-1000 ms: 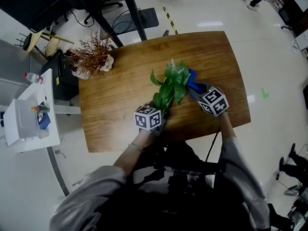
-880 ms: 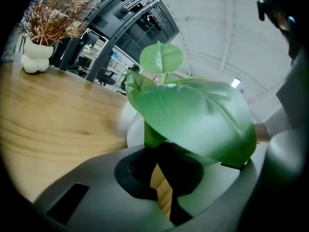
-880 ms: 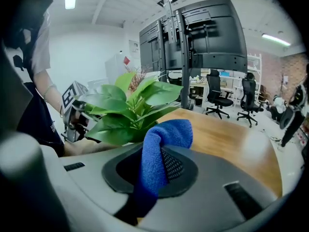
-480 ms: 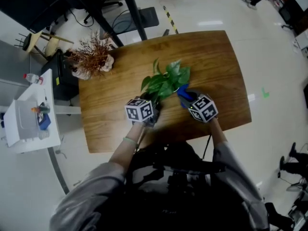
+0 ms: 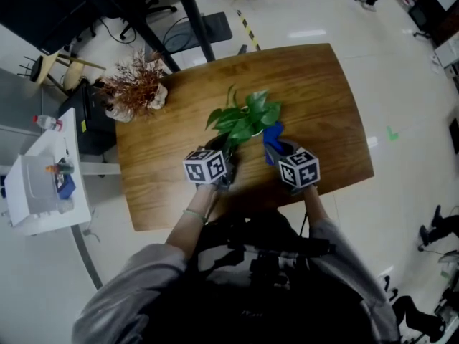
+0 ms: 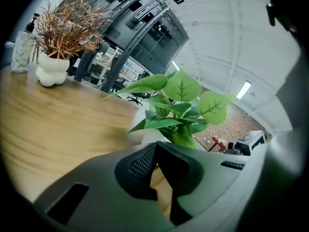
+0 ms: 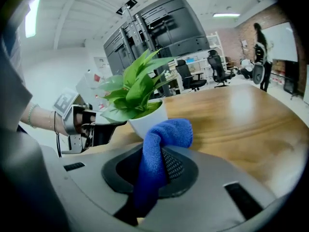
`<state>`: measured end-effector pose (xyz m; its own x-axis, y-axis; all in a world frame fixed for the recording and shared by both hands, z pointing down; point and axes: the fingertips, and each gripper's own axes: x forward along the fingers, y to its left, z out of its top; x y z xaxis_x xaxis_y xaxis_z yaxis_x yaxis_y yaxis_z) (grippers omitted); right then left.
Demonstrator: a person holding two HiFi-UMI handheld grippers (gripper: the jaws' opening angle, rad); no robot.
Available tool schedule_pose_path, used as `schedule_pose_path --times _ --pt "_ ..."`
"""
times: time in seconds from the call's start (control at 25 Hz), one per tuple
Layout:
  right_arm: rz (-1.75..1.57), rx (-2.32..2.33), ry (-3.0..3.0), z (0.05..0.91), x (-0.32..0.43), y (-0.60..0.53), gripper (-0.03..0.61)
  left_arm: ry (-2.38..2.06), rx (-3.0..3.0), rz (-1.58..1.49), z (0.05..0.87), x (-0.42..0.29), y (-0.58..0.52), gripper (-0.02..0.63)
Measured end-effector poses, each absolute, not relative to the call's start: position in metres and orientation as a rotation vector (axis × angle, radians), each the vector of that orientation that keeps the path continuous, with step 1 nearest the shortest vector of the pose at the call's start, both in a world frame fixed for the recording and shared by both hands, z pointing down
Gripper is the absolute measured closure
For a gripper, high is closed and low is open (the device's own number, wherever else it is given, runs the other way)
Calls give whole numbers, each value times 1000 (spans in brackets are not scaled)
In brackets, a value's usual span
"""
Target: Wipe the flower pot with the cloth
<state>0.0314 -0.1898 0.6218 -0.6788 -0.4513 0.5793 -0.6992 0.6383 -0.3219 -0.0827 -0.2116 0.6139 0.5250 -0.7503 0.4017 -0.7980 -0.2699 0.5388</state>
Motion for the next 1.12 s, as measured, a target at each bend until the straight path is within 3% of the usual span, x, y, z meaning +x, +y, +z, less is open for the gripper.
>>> schedule_pose_path --times 0.48,1.12 --pt "823 1217 -2466 559 51 -169 523 -1179 2258 154 562 -53 -180 608" --pt "770 1212 -2515 537 38 -144 523 -1188 2350 116 527 -38 -161 608"
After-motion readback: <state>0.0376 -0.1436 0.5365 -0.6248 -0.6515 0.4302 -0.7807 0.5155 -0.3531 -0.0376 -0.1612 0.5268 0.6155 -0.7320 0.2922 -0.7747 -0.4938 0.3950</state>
